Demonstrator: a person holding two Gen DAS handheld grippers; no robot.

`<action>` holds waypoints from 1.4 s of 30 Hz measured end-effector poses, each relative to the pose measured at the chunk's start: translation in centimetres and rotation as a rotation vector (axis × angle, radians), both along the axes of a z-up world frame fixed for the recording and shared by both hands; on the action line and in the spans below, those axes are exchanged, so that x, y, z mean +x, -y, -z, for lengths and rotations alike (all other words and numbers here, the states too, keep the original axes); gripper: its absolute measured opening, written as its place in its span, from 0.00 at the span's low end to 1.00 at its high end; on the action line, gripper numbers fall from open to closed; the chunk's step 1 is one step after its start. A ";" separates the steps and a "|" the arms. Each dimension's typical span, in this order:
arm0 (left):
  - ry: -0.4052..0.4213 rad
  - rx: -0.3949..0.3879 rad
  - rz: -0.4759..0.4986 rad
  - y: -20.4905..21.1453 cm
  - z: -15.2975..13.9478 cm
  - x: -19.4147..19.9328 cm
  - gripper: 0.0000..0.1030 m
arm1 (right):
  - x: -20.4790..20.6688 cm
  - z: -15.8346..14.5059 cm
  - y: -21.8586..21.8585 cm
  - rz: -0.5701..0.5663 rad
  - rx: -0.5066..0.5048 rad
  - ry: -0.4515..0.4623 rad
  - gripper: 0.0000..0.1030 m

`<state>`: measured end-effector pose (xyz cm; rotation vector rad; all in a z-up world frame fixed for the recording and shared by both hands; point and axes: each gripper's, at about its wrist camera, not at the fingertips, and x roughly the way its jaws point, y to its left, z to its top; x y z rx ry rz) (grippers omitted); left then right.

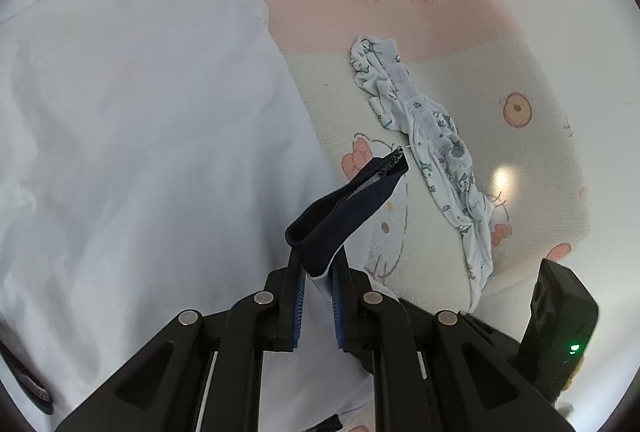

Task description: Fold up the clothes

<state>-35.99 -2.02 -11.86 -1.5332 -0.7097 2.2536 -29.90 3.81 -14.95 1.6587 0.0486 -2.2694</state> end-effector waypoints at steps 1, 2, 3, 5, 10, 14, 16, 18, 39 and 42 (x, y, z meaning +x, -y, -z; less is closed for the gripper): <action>-0.004 -0.008 0.009 -0.2 -0.1 0.1 0.10 | -0.2 0.0 0.0 0.004 -0.005 -0.007 0.59; -0.006 -0.017 0.016 -0.4 -0.1 0.0 0.10 | -0.3 0.0 0.0 0.009 -0.010 -0.014 0.59; -0.008 -0.024 0.022 -0.6 -0.1 -0.1 0.10 | -0.5 -0.1 0.0 0.013 -0.014 -0.021 0.59; 0.000 -0.020 0.021 -0.6 0.1 -0.4 0.10 | -1.0 0.0 0.0 0.032 -0.013 -0.021 0.59; 0.016 -0.006 0.018 -0.2 0.2 -0.5 0.10 | -1.5 0.3 0.5 0.036 0.006 -0.054 0.55; 0.037 0.016 0.037 -0.3 0.3 -0.3 0.10 | -0.4 0.3 0.7 -0.010 -0.001 -0.059 0.10; 0.062 0.043 0.047 -0.2 0.5 -0.1 0.10 | 0.0 0.2 0.9 -0.035 -0.009 -0.063 0.06; 0.118 0.117 0.028 0.5 1.1 0.0 0.11 | 0.5 0.0 1.3 -0.074 0.041 -0.096 0.06; 0.110 0.166 -0.004 2.9 1.7 1.9 0.29 | 5.5 0.2 4.7 -0.282 0.244 -0.235 0.06; 0.126 0.151 0.008 2.7 2.4 2.2 0.15 | 5.8 0.3 5.0 -0.292 0.260 -0.223 0.06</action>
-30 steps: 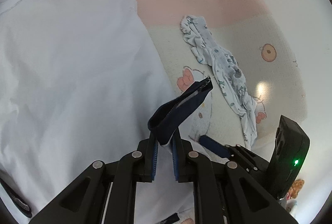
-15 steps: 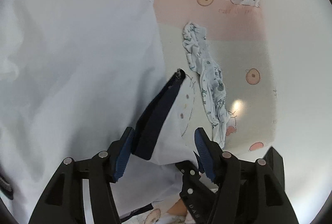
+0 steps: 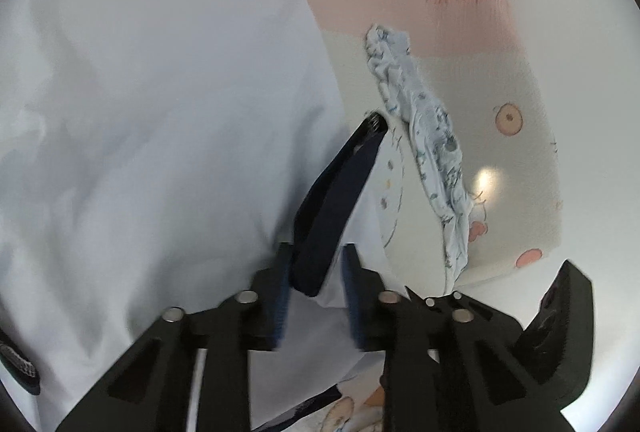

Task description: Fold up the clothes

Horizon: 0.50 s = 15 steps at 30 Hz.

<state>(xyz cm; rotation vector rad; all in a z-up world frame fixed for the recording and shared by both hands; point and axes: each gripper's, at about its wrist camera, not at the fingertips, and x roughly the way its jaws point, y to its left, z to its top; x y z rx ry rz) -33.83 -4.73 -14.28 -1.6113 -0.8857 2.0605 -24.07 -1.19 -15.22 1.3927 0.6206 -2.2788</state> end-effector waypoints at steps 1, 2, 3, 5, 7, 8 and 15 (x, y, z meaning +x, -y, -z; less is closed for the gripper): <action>0.004 -0.010 0.001 0.1 0.2 0.1 0.14 | 0.1 0.0 0.1 -0.002 0.006 0.004 0.07; 0.003 -0.008 0.004 0.1 0.3 0.1 0.14 | 0.2 0.0 0.2 -0.005 0.013 0.007 0.09; 0.001 -0.006 0.006 0.2 0.4 0.1 0.14 | 0.3 0.0 0.3 -0.005 0.024 0.014 0.19; -0.001 0.000 0.009 0.3 0.4 0.1 0.14 | 0.7 -0.6 0.2 -0.011 0.000 0.041 0.41; -0.002 0.002 0.009 0.4 0.4 0.1 0.14 | 1.1 -1.5 0.0 -0.009 -0.042 0.054 0.53; -0.002 0.000 0.010 0.4 0.4 0.0 0.14 | 1.1 -2.0 -0.2 -0.003 -0.063 0.053 0.53; -0.035 -0.015 0.030 0.4 0.1 -0.1 0.14 | -0.6 -5.0 -2.7 0.115 -0.311 0.099 0.63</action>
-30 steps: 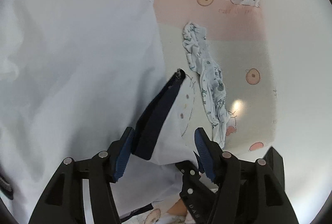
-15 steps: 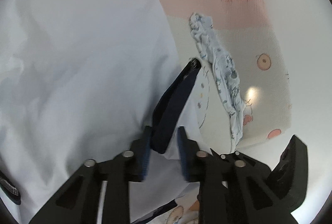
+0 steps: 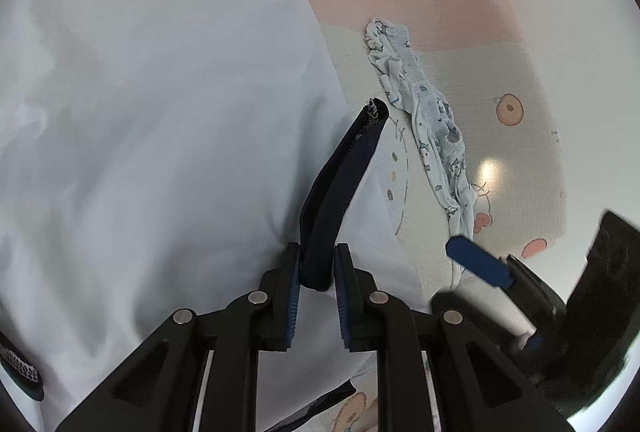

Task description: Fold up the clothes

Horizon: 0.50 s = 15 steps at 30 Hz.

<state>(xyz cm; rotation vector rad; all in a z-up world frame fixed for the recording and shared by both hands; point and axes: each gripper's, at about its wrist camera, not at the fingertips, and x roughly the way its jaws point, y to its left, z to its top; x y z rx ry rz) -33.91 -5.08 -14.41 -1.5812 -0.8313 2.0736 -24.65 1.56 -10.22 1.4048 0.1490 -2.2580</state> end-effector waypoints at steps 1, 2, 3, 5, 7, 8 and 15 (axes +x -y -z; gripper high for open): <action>-0.008 -0.011 0.005 -0.1 -0.1 0.0 0.14 | -0.4 -0.1 -0.6 0.031 -0.060 0.033 0.63; -0.016 -0.022 0.010 -0.2 -0.2 0.0 0.14 | -0.9 -0.1 -1.1 0.062 -0.112 0.070 0.63; -0.024 -0.034 0.016 -0.3 -0.4 0.0 0.14 | -1.5 0.2 -1.3 0.087 -0.136 0.098 0.63; -0.043 -0.066 0.027 -0.7 -0.7 0.1 0.14 | -2.6 0.5 -1.3 0.125 -0.140 0.143 0.63; -0.077 -0.107 0.050 -1.2 -1.1 0.2 0.14 | -3.3 0.7 -0.7 0.148 -0.101 0.166 0.63; -0.091 -0.129 0.059 -1.4 -1.2 0.2 0.14 | -4.0 0.9 -0.4 0.152 -0.109 0.180 0.63; -0.138 -0.187 0.065 -1.7 -1.4 0.6 0.14 | -8.9 2.6 1.1 0.180 -0.148 0.267 0.63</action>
